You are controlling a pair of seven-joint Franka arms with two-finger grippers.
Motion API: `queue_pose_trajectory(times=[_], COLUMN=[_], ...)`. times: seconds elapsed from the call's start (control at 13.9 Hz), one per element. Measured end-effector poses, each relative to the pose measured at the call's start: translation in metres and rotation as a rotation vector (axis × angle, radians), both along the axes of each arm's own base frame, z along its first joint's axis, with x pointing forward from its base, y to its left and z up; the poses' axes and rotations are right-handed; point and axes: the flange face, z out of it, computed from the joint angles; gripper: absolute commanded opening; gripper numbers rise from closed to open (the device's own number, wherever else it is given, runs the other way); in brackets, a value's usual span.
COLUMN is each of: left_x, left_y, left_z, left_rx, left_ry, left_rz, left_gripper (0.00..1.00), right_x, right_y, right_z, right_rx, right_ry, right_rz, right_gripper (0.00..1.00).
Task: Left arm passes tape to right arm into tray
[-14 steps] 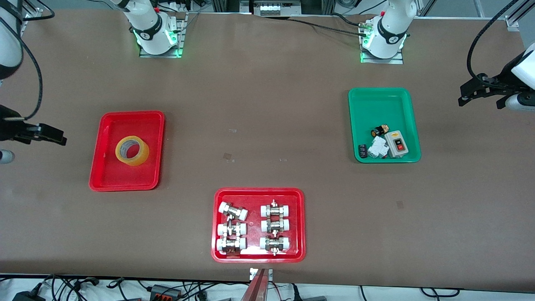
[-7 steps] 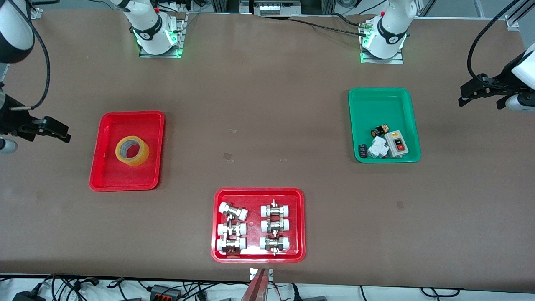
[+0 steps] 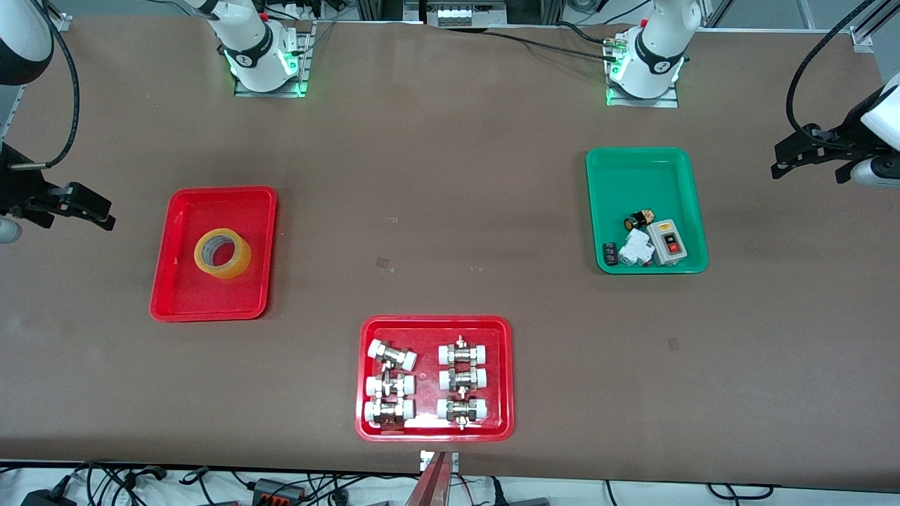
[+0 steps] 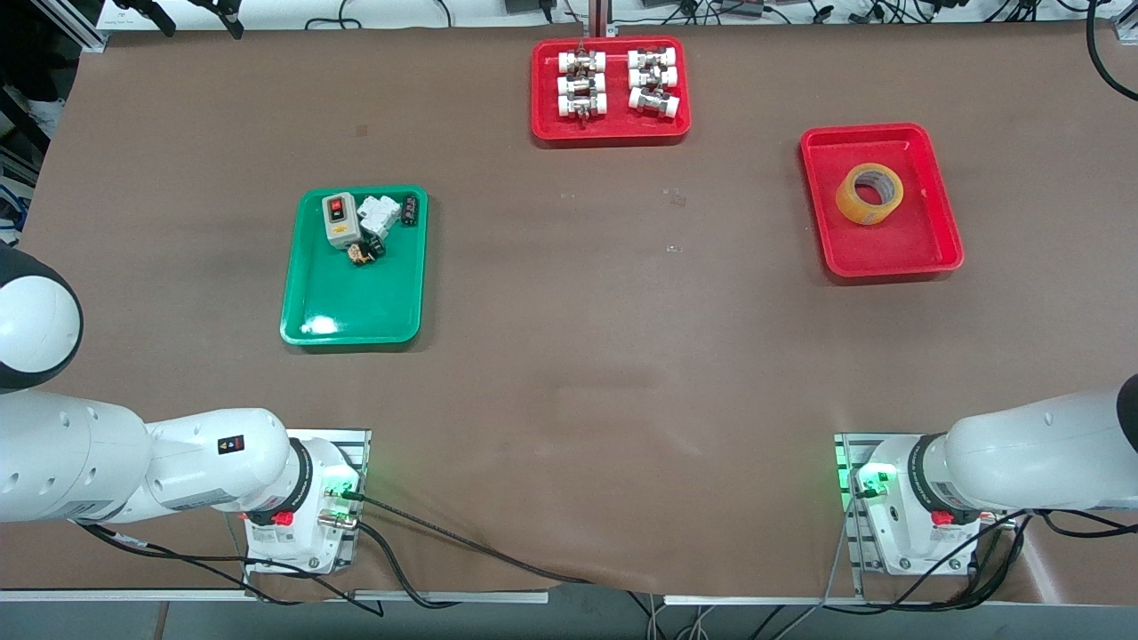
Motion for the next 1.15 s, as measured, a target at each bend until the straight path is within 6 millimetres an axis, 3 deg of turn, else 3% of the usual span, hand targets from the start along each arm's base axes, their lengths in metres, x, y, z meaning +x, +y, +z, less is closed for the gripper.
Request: queue_pose_trajectory(times=[0.29, 1.15], left_x=[0.000, 0.000], left_y=[0.000, 0.000], left_z=[0.000, 0.000], left_rx=[0.000, 0.000], left_ry=[0.000, 0.001], left_rz=[0.000, 0.000], left_gripper=[1.00, 1.00], right_x=[-0.024, -0.031], right_y=[0.000, 0.002], right_z=[-0.014, -0.011], right_rx=[0.002, 0.002], right_ry=[0.051, 0.079], right_rz=[-0.001, 0.020], right_gripper=[1.00, 1.00])
